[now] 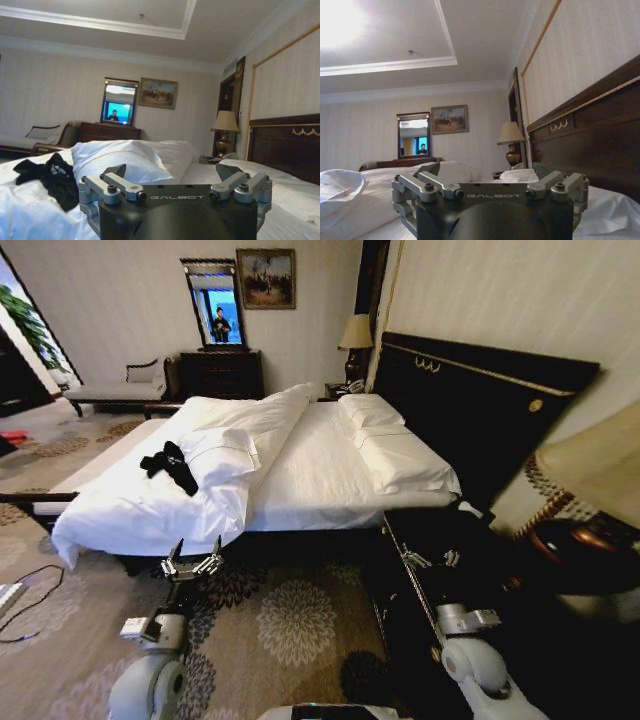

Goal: Fold the clothes on the bed.

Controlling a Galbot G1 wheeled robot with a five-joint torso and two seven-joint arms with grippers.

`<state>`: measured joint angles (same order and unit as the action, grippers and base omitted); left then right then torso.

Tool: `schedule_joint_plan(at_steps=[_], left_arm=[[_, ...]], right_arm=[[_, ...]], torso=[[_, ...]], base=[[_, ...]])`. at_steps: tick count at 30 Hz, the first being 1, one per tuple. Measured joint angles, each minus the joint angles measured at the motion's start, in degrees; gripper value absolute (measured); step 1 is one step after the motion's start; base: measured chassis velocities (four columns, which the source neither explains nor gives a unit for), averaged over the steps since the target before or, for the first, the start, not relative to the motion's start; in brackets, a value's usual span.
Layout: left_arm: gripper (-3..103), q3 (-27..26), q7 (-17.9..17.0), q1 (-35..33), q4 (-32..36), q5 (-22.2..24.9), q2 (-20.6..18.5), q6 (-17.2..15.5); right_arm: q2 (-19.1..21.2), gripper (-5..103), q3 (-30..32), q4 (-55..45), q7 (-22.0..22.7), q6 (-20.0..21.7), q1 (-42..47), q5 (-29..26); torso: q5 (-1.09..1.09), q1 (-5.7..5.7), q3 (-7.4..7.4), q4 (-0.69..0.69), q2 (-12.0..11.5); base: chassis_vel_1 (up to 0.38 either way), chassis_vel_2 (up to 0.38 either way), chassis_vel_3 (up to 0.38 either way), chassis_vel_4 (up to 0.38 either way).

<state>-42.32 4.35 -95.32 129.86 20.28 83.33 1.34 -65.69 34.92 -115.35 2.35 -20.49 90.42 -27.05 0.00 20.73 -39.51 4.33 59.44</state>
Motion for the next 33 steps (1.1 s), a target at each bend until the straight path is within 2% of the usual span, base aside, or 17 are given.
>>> schedule_joint_plan(at_steps=[13, 19, 33], left_arm=[[100, -0.17, 0.02, -0.11, 0.02, 0.12, -0.46, 0.14], [100, 0.1, -0.11, -0.37, 1.9, 2.88, -0.13, -1.41], [100, 0.48, -0.2, -0.62, 2.53, 3.58, 0.43, -2.09]], right_arm=[[-0.59, 100, -0.05, 0.79, -0.03, -0.27, -0.12, 0.38], [-0.57, 100, -0.04, 1.05, -0.17, -0.62, -0.3, 0.38], [-0.42, 100, 0.44, 1.47, -0.1, -0.7, -0.45, 0.34]], torso=[[0.01, 0.0, 0.0, -0.01, 0.01], [0.0, 0.0, 0.0, 0.0, 0.0], [0.0, 0.0, 0.0, 0.0, 0.01]], base=[[-0.182, 0.186, 0.189, -0.191], [-0.223, 0.213, 0.22, -0.215], [-0.153, 0.169, 0.161, -0.158]])
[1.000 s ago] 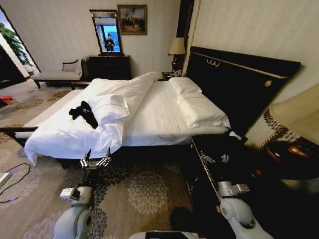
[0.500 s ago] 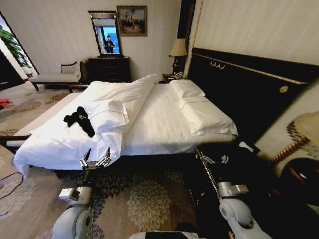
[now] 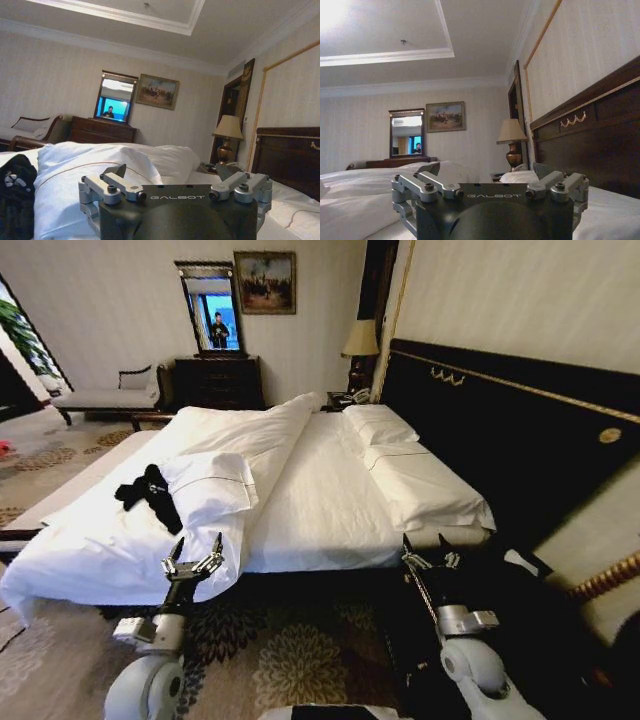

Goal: Fold the clothes on the bed.

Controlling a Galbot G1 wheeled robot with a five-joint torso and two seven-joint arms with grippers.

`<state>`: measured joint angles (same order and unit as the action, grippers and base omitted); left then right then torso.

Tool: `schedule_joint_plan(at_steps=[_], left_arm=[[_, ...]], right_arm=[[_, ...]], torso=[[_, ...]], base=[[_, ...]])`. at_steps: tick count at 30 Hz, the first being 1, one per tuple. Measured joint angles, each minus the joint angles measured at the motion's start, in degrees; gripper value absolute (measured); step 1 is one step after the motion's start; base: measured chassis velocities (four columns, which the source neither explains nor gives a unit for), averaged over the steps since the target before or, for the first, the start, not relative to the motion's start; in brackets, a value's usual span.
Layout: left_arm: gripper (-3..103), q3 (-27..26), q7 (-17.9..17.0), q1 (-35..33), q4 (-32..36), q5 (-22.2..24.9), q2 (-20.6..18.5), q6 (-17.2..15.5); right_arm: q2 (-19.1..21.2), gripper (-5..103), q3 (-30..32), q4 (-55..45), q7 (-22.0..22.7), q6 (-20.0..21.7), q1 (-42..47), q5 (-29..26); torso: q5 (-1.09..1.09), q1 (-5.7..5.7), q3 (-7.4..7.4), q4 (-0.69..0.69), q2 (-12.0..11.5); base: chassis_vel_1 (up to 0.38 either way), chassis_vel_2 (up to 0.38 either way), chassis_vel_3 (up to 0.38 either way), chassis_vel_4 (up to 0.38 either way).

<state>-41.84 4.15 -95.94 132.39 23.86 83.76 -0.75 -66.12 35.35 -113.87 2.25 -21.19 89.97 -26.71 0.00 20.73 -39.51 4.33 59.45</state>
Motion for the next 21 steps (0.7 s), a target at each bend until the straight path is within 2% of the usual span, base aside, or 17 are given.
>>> schedule_joint_plan(at_steps=[11, 13, 21], left_arm=[[100, 0.24, 0.0, 0.22, -0.87, -0.7, 0.09, 0.44], [100, 0.58, -0.2, 0.23, 0.04, 0.89, 0.12, -0.76], [100, 0.43, -0.47, 0.4, 0.55, 1.51, 0.0, -1.54]], right_arm=[[-0.19, 100, 0.19, 1.09, 0.26, 0.0, -0.87, -0.33], [-0.19, 100, 0.0, 1.6, 0.39, 0.0, -1.18, -0.34], [-0.16, 100, 0.02, 2.53, 0.44, -0.09, -2.59, -0.87]], torso=[[0.0, 0.0, 0.0, 0.01, 0.0], [0.01, 0.0, 0.0, 0.0, 0.0], [0.0, 0.01, 0.0, 0.01, -0.01]], base=[[-0.176, 0.173, 0.171, -0.173], [-0.141, 0.147, 0.152, -0.143], [-0.122, 0.125, 0.108, -0.111]])
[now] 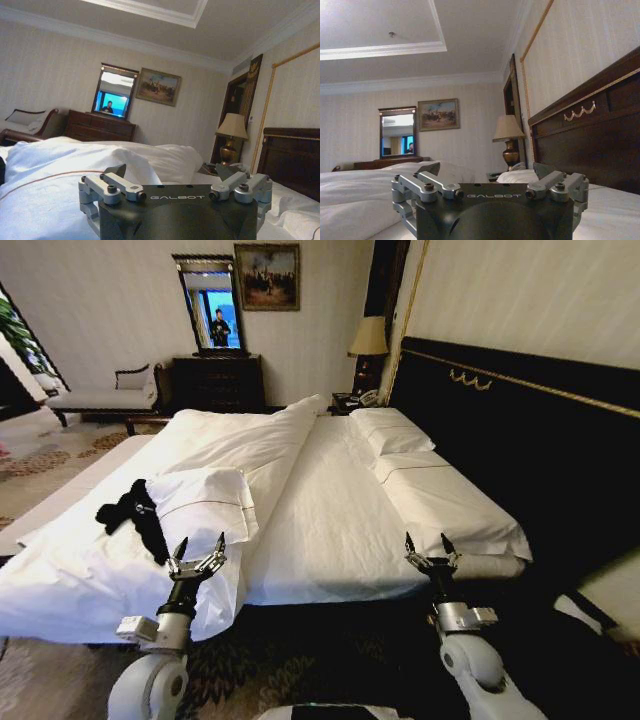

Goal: Fold the clothes on the bed.

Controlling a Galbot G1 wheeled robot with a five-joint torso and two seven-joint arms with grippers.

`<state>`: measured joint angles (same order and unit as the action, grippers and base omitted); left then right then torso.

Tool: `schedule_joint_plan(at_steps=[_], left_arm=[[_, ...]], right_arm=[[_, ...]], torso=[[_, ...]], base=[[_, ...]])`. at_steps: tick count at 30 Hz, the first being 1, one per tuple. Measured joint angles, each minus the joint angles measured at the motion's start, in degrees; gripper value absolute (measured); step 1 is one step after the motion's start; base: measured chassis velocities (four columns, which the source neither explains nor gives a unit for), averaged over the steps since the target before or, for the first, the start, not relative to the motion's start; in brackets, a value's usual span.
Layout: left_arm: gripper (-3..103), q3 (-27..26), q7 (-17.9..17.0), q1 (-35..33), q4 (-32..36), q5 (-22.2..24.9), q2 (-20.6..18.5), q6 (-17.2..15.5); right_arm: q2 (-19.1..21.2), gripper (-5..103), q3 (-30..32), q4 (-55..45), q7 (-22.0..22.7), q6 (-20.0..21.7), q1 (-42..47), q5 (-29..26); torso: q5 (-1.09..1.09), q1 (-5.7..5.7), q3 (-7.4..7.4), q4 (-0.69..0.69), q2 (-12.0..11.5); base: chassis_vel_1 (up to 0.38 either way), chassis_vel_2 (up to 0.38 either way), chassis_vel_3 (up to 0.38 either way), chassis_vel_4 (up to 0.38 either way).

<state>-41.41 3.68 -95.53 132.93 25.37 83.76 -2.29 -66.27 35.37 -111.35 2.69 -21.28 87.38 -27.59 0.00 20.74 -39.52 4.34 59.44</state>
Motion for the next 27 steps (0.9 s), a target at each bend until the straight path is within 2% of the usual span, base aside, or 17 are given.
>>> schedule_joint_plan(at_steps=[7, 27], left_arm=[[100, -0.02, -0.09, -0.17, 0.41, 0.04, -0.02, -0.12], [100, -2.82, -0.2, -1.01, -0.58, -1.95, -1.75, 1.89]], right_arm=[[1.51, 100, 0.69, 0.42, 0.4, -0.09, -1.22, -1.38], [-1.6, 100, -0.08, 1.74, 0.4, 0.0, -1.85, -1.09]], torso=[[-0.01, -0.02, 0.01, -0.01, 0.0], [-0.01, -0.02, 0.01, 0.0, 0.01]], base=[[-0.019, 0.016, 0.02, -0.012], [0.008, 0.005, -0.007, -0.003]])
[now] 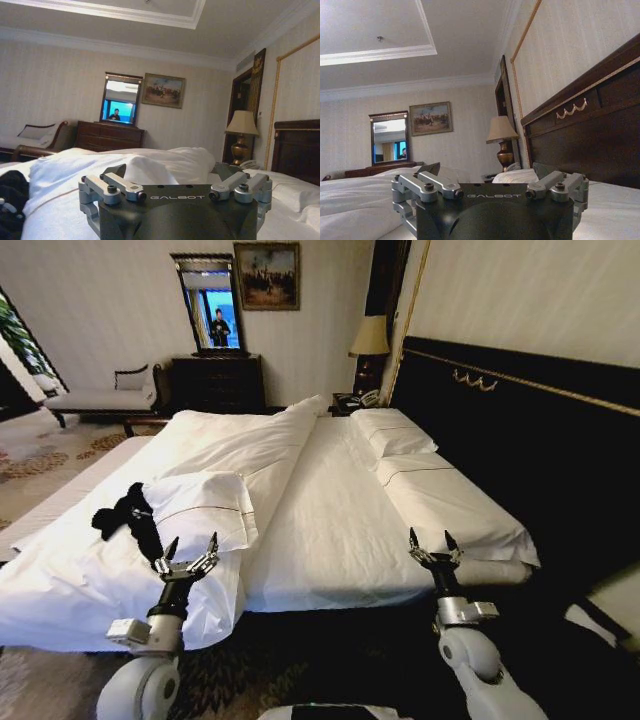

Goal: Fold the clothes on the bed.

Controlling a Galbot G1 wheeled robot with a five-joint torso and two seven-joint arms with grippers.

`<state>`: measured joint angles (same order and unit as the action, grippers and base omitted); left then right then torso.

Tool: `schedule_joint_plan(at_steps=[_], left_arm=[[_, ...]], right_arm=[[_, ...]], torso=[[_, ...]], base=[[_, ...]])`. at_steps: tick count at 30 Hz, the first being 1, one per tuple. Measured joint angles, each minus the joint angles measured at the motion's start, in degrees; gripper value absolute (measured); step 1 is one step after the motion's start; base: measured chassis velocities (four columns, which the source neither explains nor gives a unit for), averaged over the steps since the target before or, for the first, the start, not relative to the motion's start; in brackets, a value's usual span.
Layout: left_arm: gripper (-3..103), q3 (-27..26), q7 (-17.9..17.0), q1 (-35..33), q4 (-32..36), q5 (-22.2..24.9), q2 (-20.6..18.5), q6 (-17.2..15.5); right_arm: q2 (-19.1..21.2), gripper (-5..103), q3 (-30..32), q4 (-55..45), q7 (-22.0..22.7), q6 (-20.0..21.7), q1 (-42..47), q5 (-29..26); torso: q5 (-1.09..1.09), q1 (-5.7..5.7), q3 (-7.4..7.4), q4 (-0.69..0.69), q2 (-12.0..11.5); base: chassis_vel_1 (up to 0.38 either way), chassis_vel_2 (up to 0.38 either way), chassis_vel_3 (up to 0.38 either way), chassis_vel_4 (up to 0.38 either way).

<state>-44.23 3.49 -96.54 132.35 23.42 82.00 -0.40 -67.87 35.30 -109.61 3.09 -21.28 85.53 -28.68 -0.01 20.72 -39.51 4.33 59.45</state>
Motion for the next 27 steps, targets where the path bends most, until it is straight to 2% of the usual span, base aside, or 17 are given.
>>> schedule_joint_plan(at_steps=[10, 27], left_arm=[[100, -1.98, 0.1, -0.01, -1.09, -0.35, -0.48, 0.98], [100, -3.53, 0.08, -1.0, -0.48, -0.02, 0.23, 1.7]], right_arm=[[-2.21, 100, -1.42, 1.86, 0.15, 0.06, -2.05, 0.26], [-2.83, 100, -5.18, 6.89, 0.46, -0.53, -6.44, 0.3]], torso=[[0.01, 0.0, 0.0, 0.0, 0.0], [-0.02, 0.01, 0.0, 0.0, 0.01]], base=[[0.088, 0.117, -0.089, -0.119], [0.19, 0.247, -0.18, -0.238]])
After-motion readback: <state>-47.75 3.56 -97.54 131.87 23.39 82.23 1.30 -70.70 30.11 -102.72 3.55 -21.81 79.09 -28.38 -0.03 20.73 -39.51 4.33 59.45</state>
